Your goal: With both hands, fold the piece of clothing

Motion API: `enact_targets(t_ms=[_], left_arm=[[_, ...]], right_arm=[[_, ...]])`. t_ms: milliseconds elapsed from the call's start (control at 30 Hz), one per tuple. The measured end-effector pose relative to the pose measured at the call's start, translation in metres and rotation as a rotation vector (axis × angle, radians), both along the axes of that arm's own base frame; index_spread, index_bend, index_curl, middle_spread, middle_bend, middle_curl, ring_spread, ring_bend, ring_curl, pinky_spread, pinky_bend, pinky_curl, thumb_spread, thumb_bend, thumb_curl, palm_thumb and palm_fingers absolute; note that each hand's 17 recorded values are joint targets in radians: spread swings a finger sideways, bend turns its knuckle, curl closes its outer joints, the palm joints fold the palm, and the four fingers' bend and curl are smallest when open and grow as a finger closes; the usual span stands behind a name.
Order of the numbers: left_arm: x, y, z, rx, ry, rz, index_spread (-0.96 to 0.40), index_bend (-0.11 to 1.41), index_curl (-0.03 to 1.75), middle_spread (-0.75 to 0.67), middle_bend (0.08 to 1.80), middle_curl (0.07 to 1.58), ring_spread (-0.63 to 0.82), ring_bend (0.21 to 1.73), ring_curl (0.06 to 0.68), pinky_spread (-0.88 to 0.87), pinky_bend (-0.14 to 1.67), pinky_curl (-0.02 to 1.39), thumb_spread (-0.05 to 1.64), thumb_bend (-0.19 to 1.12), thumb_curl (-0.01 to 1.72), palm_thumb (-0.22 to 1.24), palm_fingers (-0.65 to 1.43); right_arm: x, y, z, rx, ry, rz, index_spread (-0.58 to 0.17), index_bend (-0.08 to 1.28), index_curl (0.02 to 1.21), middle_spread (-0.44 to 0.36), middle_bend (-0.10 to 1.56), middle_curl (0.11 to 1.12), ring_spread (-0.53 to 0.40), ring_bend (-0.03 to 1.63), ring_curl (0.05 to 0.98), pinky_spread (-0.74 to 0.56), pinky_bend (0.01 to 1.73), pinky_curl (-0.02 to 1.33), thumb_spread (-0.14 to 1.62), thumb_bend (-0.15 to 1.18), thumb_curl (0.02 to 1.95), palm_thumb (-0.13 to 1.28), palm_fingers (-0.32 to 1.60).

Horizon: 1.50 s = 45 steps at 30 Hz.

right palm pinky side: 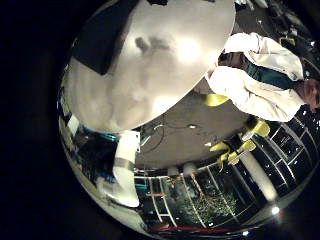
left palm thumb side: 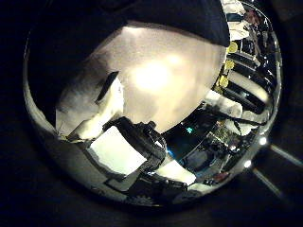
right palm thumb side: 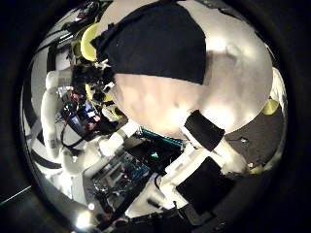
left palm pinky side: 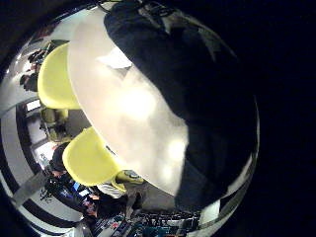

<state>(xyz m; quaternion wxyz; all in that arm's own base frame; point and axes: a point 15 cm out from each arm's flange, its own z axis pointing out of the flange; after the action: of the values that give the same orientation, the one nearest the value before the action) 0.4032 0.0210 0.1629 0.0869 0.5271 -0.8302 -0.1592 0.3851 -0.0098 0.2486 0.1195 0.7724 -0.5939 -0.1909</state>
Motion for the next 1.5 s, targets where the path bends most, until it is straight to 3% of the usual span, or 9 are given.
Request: enact_targets(t_ms=[500,800,967,1067,1100,1200,1233,1367,1500], left_arm=[[-0.044,-0.019,0.054,-0.083,0.031,-0.009,-0.19,0.19,0.58,-0.12,0.19,0.45,0.06,0.58,0.218,0.3,0.19,0.34,1.14,-0.02,0.34,0.53,0.33],[-0.046,-0.011,0.068,-0.083,0.009,0.008,-0.18,0.19,0.56,-0.12,0.19,0.44,0.06,0.57,0.216,0.29,0.19,0.33,1.14,-0.02,0.34,0.53,0.33],[-0.044,-0.013,0.072,-0.09,-0.003,0.012,-0.18,0.19,0.55,-0.12,0.19,0.43,0.06,0.57,0.214,0.29,0.19,0.32,1.14,-0.02,0.34,0.53,0.34],[-0.044,-0.014,0.073,-0.096,-0.008,0.015,-0.18,0.19,0.55,-0.12,0.19,0.43,0.06,0.57,0.214,0.29,0.19,0.32,1.14,-0.02,0.34,0.53,0.34],[-0.044,-0.014,0.074,-0.097,-0.008,0.017,-0.18,0.19,0.55,-0.12,0.19,0.43,0.06,0.57,0.214,0.29,0.19,0.32,1.14,-0.02,0.34,0.53,0.34],[-0.044,-0.016,0.074,-0.104,-0.01,0.022,-0.18,0.19,0.55,-0.12,0.19,0.43,0.06,0.57,0.214,0.29,0.19,0.32,1.14,-0.02,0.34,0.53,0.34],[-0.044,-0.017,0.073,-0.106,-0.008,0.022,-0.18,0.19,0.55,-0.12,0.19,0.43,0.06,0.57,0.213,0.29,0.19,0.32,1.14,-0.02,0.34,0.53,0.34],[-0.046,-0.019,0.072,-0.117,-0.006,0.03,-0.18,0.19,0.54,-0.11,0.19,0.42,0.06,0.57,0.213,0.29,0.19,0.31,1.14,-0.02,0.34,0.52,0.34],[-0.047,-0.02,0.064,-0.133,-0.012,0.056,-0.18,0.19,0.54,-0.09,0.19,0.42,0.07,0.57,0.213,0.29,0.19,0.31,1.14,-0.02,0.33,0.51,0.33]], right_arm=[[0.017,0.067,-0.064,-0.033,0.009,0.128,-0.342,0.14,0.26,0.012,0.21,0.36,0.12,0.44,0.305,0.31,0.35,0.42,1.1,-0.03,0.4,0.58,0.05],[0.039,0.047,-0.097,-0.182,-0.037,0.122,-0.288,0.14,0.24,0.029,0.22,0.36,0.138,0.45,0.297,0.3,0.37,0.39,1.05,-0.02,0.38,0.57,0.06],[0.042,0.037,-0.096,-0.235,-0.051,0.132,-0.232,0.1,0.21,-0.042,0.34,0.39,-0.01,0.6,0.318,0.18,0.4,0.37,1.02,-0.01,0.41,0.67,0.29],[0.044,0.032,-0.092,-0.248,-0.063,0.129,-0.257,0.08,0.17,-0.138,0.49,0.46,-0.166,0.85,0.384,-0.09,0.64,0.41,0.99,0.01,0.44,0.78,0.7],[0.045,0.031,-0.09,-0.249,-0.068,0.129,-0.299,0.15,0.18,-0.166,0.56,0.5,-0.194,0.92,0.412,-0.16,0.72,0.44,0.99,0.02,0.45,0.82,0.92],[0.046,0.024,-0.085,-0.249,-0.077,0.109,-0.369,0.32,0.26,-0.221,0.66,0.58,-0.246,0.99,0.483,-0.26,0.87,0.52,0.97,0.03,0.48,0.9,1.13],[0.049,0.021,-0.083,-0.248,-0.089,0.1,-0.395,0.48,0.32,-0.241,0.74,0.63,-0.25,1.04,0.524,-0.26,0.94,0.58,0.97,0.04,0.5,0.96,1.23],[0.047,0.003,-0.084,-0.24,-0.118,0.056,-0.426,0.76,0.46,-0.263,0.92,0.75,-0.272,1.15,0.599,-0.26,1.05,0.68,1.0,0.07,0.54,1.05,1.14],[0.049,-0.022,-0.074,-0.237,-0.171,0.004,-0.423,0.9,0.57,-0.275,1.02,0.84,-0.275,1.24,0.659,-0.25,1.11,0.76,1.01,0.07,0.58,1.08,1.03]])
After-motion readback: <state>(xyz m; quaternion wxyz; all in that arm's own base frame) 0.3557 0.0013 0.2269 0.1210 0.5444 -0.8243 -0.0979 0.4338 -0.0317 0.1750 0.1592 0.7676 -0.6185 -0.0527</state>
